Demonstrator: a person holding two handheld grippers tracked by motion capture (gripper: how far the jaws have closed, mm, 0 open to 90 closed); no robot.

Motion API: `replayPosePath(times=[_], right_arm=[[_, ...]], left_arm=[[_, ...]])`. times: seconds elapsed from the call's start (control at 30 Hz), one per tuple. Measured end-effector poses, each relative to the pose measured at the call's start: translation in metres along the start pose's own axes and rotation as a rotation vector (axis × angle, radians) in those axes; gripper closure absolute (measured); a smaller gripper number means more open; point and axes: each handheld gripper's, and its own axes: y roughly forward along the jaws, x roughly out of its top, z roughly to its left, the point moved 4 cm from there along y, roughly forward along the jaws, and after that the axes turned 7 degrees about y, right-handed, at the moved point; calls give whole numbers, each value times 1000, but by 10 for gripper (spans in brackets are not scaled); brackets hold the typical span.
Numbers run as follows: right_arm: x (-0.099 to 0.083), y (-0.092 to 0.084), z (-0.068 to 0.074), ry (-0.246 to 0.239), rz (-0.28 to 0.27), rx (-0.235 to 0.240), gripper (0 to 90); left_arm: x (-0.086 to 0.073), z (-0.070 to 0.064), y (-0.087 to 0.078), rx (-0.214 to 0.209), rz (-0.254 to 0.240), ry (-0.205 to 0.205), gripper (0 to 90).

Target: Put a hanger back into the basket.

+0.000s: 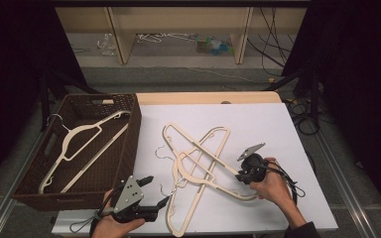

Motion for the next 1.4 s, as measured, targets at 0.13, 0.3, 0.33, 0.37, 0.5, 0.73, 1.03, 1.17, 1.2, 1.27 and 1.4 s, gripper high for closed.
replayPosePath(times=[0.13,0.3,0.33,0.37,0.5,0.73,1.03,1.17,1.2,1.27,1.4], right_arm=[[2,-13,1,-42,20,-11,799],[3,-30,2,-91,41,6,799],[4,-33,2,-100,40,6,799],[4,-36,2,-106,41,8,799],[1,-47,-1,-104,53,11,799],[-1,-58,-1,-125,68,18,800],[2,-67,0,-139,65,24,800],[3,-68,0,-139,63,36,800],[3,-68,0,-134,63,30,800],[3,-68,-1,-133,61,33,800],[3,-68,-2,-130,61,47,800]], left_arm=[[0,4,11,3,40,62,245],[-2,8,30,1,88,100,255],[-2,9,34,-2,94,106,255],[-3,10,38,-11,112,129,259],[-5,9,58,-39,164,204,275],[-4,6,82,-35,224,328,281],[-4,-1,99,-30,275,454,286],[-1,-7,105,-19,277,516,289],[-1,-8,106,-15,279,530,289],[-1,-10,109,-17,286,553,288],[1,-11,114,-7,289,564,276]])
